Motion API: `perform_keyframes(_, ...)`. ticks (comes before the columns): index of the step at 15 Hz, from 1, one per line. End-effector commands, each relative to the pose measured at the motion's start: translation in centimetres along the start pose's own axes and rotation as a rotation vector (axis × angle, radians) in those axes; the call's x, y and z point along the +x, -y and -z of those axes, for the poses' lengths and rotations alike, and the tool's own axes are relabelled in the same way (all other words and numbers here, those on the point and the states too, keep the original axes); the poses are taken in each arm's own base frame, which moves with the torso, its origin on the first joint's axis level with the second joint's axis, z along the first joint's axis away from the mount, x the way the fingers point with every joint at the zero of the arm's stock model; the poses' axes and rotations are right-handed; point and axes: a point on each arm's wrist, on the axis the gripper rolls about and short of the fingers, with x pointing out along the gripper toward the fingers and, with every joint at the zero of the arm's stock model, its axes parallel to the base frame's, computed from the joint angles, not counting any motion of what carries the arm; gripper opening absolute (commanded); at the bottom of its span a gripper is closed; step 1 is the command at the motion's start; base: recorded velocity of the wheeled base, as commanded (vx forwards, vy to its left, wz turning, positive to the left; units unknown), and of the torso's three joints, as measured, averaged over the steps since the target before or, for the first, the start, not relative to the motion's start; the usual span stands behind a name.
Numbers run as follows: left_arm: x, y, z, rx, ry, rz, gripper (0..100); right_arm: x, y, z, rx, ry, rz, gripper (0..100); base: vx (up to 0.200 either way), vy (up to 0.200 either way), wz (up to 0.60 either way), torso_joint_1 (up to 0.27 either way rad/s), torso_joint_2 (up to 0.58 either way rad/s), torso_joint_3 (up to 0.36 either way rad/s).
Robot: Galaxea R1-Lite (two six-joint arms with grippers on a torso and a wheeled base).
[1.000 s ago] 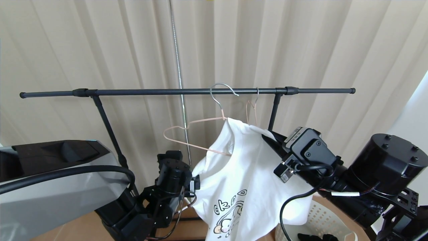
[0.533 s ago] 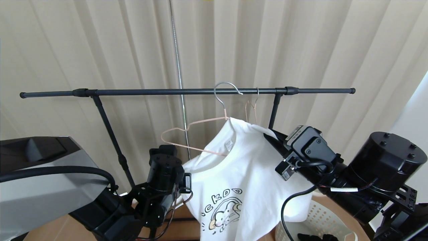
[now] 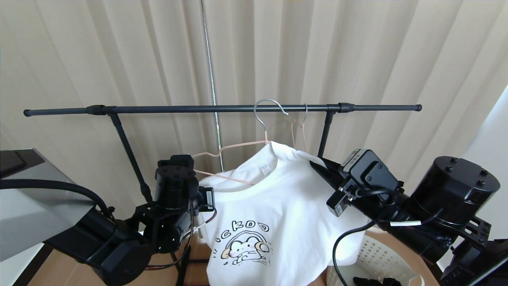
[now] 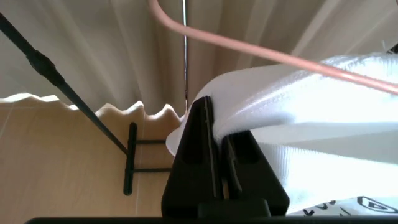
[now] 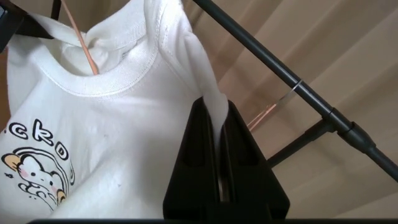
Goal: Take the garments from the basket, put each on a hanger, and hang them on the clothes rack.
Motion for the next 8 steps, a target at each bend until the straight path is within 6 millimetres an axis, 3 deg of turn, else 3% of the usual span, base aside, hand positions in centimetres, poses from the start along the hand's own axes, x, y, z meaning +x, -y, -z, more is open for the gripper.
perform_keyframes(1,0.5,-0.6,-0.9,-0.024,0.025,-0.021,0,0.0,0.0,0.1,-0.001,-0.003,-0.006,0,0.000,0.000,0.00,0.000,0.00,0.000)
perform_keyframes(8,1.5,-3.2,-2.1,-0.067,0.062,-0.096,0,-0.1,0.2,0.4,-0.001,-0.012,0.003,0,0.000,0.000,0.00,0.000,0.00,0.000)
